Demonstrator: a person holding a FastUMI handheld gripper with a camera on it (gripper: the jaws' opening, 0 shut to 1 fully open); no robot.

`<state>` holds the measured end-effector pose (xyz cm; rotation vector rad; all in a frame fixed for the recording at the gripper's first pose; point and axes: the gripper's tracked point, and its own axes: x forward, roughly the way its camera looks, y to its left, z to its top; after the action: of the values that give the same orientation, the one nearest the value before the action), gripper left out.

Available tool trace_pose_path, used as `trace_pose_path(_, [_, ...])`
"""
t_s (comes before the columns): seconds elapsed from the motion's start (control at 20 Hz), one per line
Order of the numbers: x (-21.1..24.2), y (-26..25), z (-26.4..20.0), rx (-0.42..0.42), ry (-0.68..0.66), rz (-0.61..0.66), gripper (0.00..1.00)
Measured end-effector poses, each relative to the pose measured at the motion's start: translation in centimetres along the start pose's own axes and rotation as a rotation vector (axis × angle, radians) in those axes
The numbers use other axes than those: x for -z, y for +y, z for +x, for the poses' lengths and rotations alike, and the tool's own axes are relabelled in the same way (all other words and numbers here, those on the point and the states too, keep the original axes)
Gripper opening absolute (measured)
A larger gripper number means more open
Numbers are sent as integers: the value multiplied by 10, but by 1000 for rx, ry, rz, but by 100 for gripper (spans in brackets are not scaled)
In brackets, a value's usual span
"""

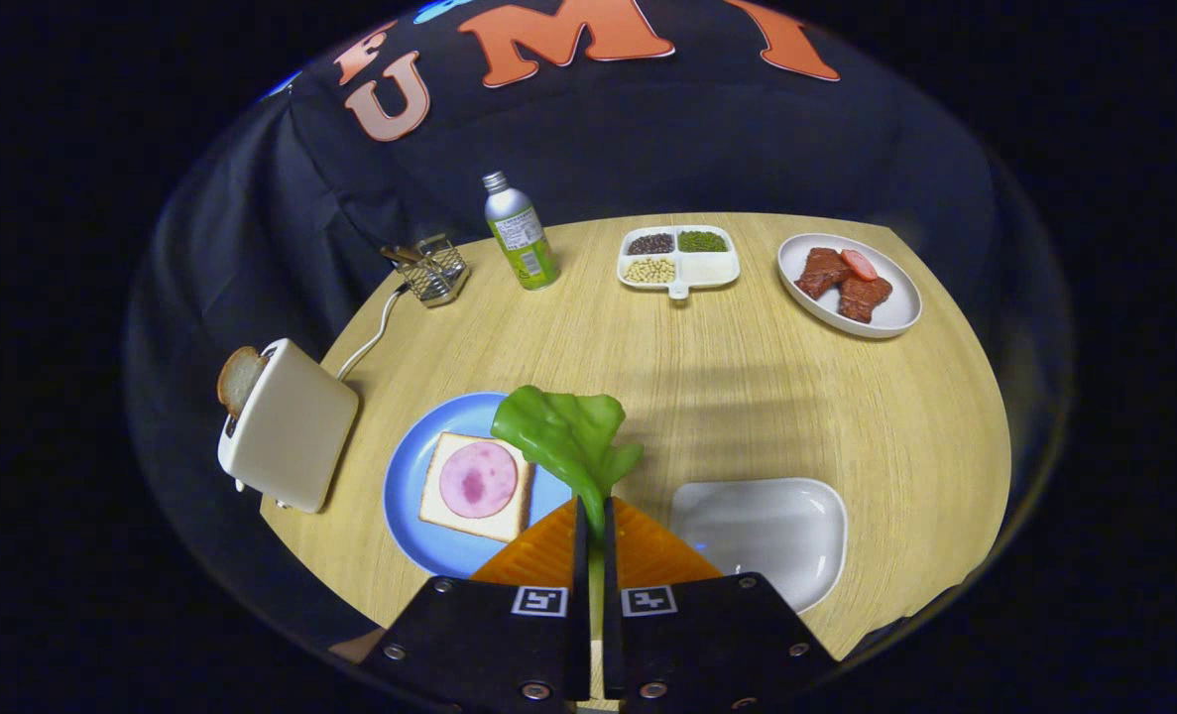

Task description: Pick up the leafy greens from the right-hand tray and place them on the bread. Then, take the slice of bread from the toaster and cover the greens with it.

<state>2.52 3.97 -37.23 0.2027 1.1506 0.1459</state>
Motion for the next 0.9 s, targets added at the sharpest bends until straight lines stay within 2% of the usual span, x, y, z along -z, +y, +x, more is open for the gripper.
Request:
trace_pose_path(0.3, [0, 34, 19, -24, 22, -46, 6])
trace_pose_path(0.45, [-6, 50, 29, -49, 23, -25, 6])
trace_pose_path(0.6, [-6, 55, 42, -27, 25, -43, 6])
trace_pose_path(0.9, [4, 80, 62, -51, 63, -59, 5])
